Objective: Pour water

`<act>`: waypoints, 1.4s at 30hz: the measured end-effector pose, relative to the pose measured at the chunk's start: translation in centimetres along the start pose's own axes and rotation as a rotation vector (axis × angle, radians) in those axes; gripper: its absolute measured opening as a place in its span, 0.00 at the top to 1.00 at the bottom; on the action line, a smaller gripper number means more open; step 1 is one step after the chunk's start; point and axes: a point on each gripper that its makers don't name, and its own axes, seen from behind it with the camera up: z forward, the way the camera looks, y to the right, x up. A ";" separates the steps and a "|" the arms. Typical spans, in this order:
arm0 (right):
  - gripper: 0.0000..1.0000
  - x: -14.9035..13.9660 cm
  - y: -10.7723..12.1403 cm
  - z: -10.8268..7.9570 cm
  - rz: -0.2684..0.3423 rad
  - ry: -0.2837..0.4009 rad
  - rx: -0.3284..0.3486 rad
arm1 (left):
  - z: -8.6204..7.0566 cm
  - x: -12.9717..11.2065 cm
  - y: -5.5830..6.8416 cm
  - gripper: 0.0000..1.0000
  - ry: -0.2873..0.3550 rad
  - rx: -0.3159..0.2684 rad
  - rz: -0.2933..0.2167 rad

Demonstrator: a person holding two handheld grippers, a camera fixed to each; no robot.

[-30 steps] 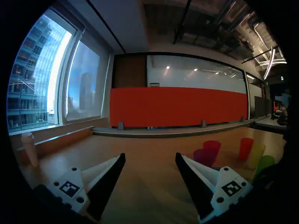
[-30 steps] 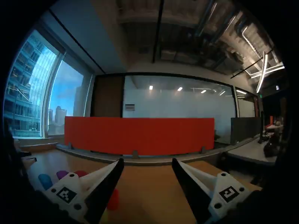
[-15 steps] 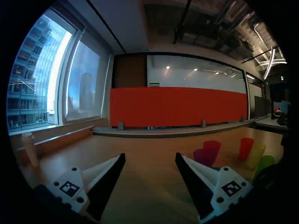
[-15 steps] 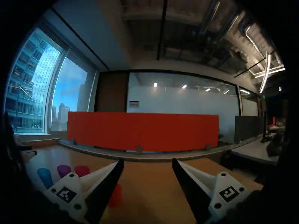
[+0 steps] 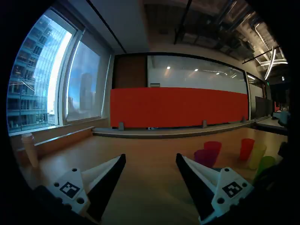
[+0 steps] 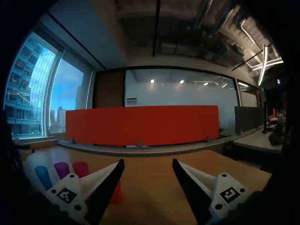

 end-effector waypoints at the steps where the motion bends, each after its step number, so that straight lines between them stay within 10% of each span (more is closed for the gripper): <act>1: 0.01 -0.3 0.0 0.0 0.000 -0.002 0.001 | 0.0 0.0 0.0 0.00 0.000 0.000 0.000; 42: 0.01 -5.2 1.5 0.5 -0.033 -0.066 -0.018 | 0.0 0.0 0.0 0.00 0.000 0.000 0.000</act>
